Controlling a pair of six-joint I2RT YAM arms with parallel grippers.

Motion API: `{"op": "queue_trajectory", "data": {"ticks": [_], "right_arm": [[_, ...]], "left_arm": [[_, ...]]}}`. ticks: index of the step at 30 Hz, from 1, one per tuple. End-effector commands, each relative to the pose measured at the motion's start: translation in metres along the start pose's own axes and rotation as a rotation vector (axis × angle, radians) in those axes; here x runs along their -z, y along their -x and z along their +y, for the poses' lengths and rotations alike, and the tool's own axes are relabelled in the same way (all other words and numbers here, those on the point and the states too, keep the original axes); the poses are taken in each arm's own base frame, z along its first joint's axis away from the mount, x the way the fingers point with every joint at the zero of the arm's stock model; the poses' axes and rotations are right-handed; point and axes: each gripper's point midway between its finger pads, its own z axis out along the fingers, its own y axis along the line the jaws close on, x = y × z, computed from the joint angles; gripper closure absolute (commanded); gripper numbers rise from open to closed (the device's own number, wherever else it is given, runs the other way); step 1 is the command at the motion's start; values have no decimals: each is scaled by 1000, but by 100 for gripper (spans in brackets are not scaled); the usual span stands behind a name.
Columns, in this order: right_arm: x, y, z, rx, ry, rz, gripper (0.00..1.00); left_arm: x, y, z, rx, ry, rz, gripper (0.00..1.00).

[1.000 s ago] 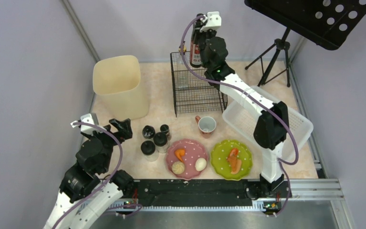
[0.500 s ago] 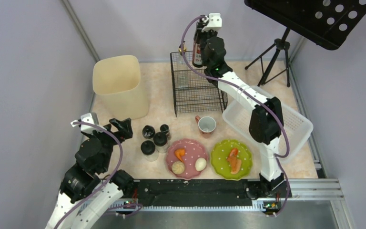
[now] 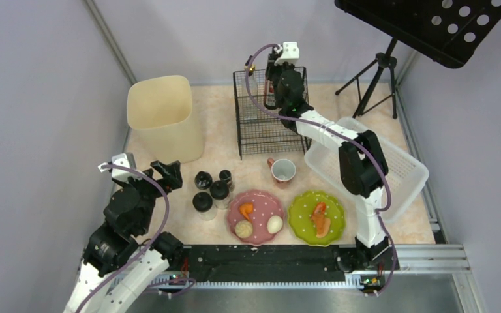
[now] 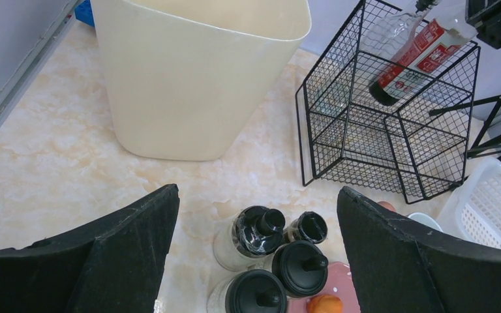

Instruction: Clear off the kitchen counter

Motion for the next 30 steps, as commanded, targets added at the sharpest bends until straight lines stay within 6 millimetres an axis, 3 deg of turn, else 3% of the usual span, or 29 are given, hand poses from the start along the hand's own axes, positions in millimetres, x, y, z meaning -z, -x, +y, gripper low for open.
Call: {"op": "queue_trajectory", "data": {"ticks": [1,7,22,26,30], "right_arm": [[1,67,-9,-142,-19,-206,100],[6,39,-8,-175,-12,-166,100],[13,-5,4,-158,53,-84,100],[15,-15,5,-146,66,-62,80],[18,-20,12,-132,88,-49,70]], "left_arm": [[-4,6,-6,8,-15,-21,5],[-6,5,-6,8,-12,-20,5],[-6,5,-7,8,-21,-18,5],[-6,6,-9,7,-26,-19,5],[-8,5,-8,3,-22,-13,5]]}}
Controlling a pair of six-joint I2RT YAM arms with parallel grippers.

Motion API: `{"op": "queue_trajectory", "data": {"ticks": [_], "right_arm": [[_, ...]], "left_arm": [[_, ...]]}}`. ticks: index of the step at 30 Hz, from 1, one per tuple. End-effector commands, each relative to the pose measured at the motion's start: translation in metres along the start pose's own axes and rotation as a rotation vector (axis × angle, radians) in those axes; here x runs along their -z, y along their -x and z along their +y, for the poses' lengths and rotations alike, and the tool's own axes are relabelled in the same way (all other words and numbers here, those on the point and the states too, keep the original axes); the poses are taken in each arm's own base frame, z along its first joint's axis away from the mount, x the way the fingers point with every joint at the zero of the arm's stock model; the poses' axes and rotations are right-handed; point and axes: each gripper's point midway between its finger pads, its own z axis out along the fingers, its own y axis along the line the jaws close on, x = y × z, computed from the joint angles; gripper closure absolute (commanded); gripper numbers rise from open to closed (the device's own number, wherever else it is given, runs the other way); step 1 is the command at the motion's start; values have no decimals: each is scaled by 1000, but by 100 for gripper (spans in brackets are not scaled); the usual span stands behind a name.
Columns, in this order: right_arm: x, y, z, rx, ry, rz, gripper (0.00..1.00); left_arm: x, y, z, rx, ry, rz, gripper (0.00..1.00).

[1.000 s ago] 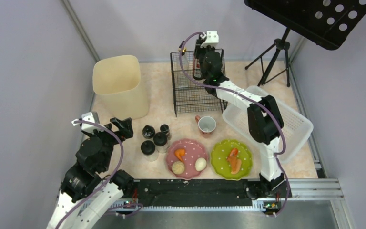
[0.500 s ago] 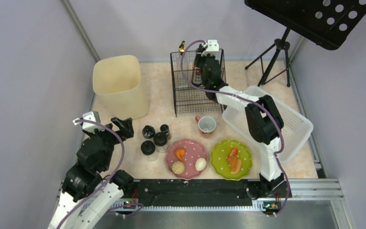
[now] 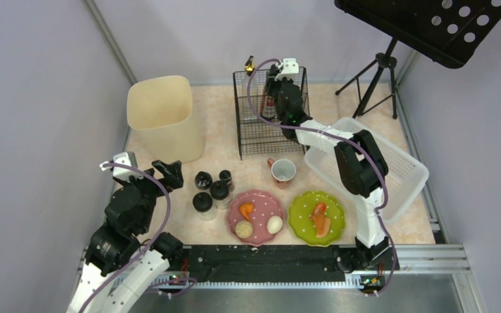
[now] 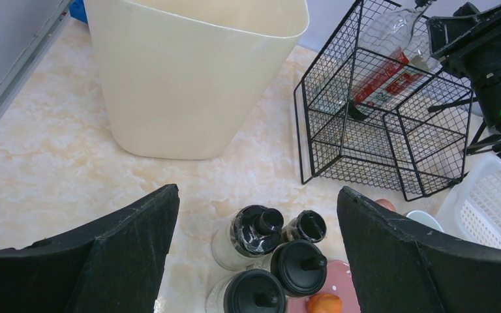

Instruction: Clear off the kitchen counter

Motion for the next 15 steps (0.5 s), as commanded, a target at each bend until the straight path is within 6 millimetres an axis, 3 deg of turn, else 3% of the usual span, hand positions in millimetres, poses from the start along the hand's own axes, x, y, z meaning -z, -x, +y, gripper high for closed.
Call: {"op": "queue_trajectory", "data": {"ticks": [1,8,15], "right_arm": [[-2,45,15,-71,55,-138,68],[3,55,29,-31,69,-147,45],[15,100,29,-33,62,-211,37]], "left_arm": [[-6,7,-7,4,-16,-23,5],[-6,7,-5,3,-8,-24,5],[-7,6,-4,0,1,-20,5]]}}
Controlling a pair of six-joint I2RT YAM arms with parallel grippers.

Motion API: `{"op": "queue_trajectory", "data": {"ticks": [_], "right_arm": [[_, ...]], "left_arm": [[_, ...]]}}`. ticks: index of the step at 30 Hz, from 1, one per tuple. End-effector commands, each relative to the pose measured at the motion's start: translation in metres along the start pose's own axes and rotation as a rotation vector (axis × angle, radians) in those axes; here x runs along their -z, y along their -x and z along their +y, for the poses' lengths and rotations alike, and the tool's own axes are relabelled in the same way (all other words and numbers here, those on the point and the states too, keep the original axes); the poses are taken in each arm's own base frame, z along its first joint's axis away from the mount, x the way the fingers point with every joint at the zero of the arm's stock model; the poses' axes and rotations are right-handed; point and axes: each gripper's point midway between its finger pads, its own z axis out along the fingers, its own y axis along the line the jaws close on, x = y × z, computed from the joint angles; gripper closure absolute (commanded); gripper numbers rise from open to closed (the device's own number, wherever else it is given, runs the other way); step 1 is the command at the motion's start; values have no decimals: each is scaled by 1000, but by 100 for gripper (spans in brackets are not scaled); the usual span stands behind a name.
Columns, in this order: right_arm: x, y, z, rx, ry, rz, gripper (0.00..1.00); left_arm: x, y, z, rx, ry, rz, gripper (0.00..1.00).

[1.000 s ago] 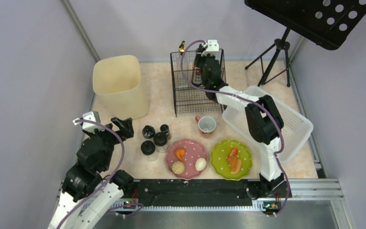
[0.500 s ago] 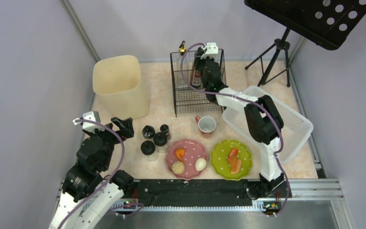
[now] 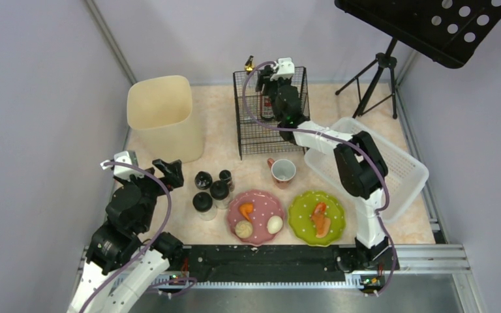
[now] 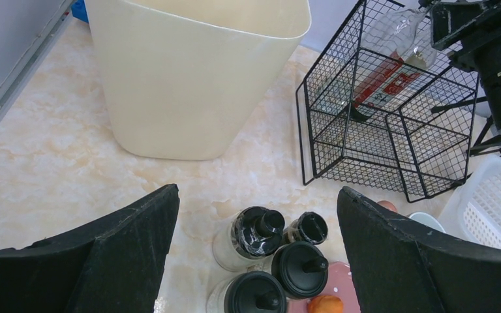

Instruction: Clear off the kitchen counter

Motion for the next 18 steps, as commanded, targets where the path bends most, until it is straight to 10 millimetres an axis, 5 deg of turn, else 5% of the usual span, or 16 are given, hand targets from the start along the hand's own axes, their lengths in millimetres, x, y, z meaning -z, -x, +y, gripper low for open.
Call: {"op": "queue_trajectory", "data": {"ticks": [1,10,18], "right_arm": [[8,96,2,-46,-6,-178,36],[48,180,-4,-47,-29,-292,32],[107,199,22,-25,101,-204,31]], "left_arm": [[-5,5,-4,2,-5,-19,5],[-6,4,-2,-2,6,-17,5],[-7,4,0,-8,21,-18,5]]}}
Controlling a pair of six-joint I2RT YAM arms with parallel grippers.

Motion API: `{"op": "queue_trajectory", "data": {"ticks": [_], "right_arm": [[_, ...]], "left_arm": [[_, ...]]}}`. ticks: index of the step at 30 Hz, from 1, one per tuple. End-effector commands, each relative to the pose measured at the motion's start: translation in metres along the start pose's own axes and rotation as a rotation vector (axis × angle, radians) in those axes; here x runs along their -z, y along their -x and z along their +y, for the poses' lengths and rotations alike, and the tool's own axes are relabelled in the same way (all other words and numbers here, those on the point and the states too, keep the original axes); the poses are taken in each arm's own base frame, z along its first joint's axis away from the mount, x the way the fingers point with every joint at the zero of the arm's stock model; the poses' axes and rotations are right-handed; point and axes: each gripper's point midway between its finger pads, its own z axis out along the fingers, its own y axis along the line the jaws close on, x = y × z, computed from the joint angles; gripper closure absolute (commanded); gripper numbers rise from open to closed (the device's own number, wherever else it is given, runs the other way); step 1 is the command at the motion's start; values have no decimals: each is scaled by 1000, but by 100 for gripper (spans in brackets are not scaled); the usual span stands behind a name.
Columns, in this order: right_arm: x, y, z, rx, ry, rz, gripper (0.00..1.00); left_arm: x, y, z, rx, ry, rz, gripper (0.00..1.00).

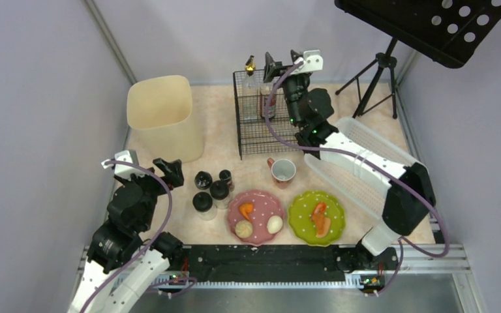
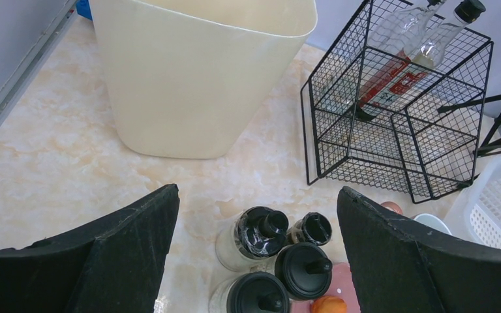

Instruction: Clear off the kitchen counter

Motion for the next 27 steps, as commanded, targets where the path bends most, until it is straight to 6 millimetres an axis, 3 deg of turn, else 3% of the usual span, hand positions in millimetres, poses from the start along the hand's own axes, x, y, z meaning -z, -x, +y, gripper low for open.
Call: {"op": "queue_trajectory", "data": {"ticks": [1,8,12,17,22,27], "right_arm": [[37,22,19,8,110,48,31],[106,3,56,-5,402,234,31],[146,-12,65,44,517,348,31],[187,-25,60,30,564,459,31],[216,-42,47,-12,528,628,30],[246,-62,50,-47,563,746,31]], "left_arm": [[-5,5,-2,-5,7,-19,5],[-7,4,-4,-8,3,-8,5],[-4,2,-7,-21,-9,28,5],[-1,-4,-8,-32,-29,54,5],[-4,-21,-7,-49,-41,92,5],[-5,-29,-9,-52,-59,109,5]]}}
